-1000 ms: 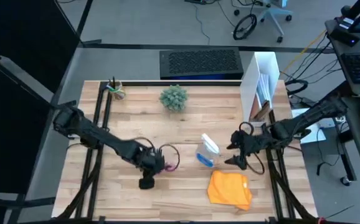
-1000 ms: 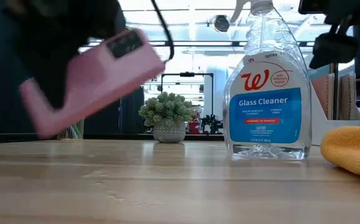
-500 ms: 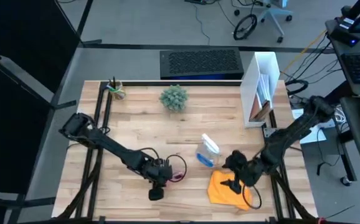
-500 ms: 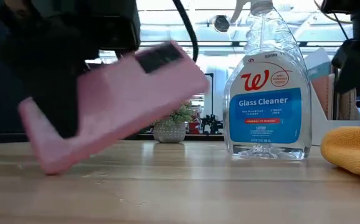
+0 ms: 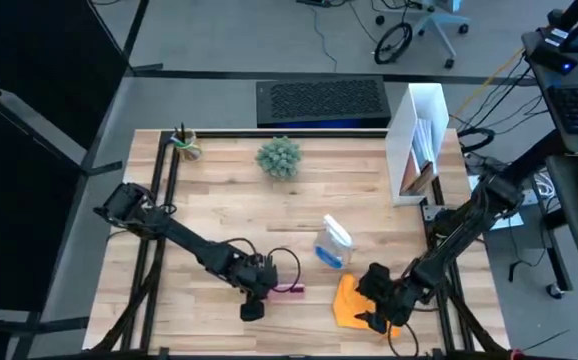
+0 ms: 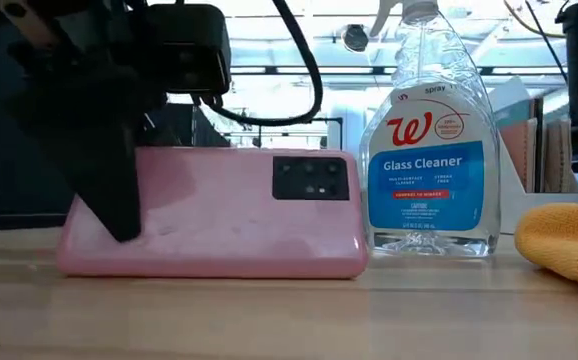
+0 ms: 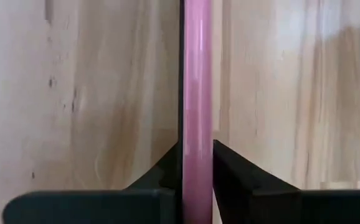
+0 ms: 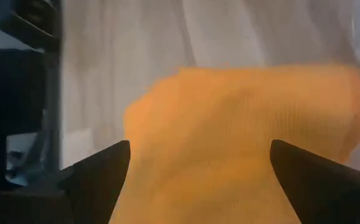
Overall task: Apply microfiber cloth
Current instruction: Wipe the cellphone with the microfiber cloth
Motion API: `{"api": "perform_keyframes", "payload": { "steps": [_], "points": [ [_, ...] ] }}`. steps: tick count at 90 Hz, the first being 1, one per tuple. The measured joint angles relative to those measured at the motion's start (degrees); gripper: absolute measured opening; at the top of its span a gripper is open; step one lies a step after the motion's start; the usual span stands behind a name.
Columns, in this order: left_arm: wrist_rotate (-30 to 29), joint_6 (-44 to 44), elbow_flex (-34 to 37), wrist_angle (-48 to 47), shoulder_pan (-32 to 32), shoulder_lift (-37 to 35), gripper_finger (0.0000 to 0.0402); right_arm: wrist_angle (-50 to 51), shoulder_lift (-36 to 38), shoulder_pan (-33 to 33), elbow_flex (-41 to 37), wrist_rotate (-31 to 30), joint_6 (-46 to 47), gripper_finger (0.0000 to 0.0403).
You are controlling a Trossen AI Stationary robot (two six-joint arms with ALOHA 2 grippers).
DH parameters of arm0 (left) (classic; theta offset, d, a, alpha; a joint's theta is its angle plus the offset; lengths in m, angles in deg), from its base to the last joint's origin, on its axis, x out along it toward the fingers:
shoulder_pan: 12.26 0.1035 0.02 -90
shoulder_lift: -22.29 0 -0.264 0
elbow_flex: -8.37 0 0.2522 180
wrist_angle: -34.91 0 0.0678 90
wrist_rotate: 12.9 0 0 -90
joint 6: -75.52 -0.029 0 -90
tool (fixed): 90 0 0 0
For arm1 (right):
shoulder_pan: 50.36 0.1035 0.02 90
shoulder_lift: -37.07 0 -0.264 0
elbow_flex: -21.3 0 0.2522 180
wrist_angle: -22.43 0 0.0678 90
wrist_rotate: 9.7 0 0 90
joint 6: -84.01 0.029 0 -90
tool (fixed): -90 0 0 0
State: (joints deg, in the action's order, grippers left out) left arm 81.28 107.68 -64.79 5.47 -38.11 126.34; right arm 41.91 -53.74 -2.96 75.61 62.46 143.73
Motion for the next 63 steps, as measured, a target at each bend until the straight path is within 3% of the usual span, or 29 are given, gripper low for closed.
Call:
{"api": "perform_keyframes", "payload": {
  "steps": [12, 29, 63],
  "points": [
    [-0.4, -0.1, 0.0, 0.1, 0.1, -0.1, 0.0045, -0.2, -1.9, -1.3, 0.0, 2.7, -0.4, 0.036],
    [-0.3, 1.8, -0.1, 0.5, 0.6, -0.8, 0.0052, -0.4, -3.1, -1.6, 0.1, 2.0, -0.9, 0.034],
    [0.6, 0.0, -0.1, -0.9, 3.3, -0.8, 0.0147, -0.7, -3.3, -2.0, 0.1, 0.4, -3.5, 0.0338]
  ]
}}
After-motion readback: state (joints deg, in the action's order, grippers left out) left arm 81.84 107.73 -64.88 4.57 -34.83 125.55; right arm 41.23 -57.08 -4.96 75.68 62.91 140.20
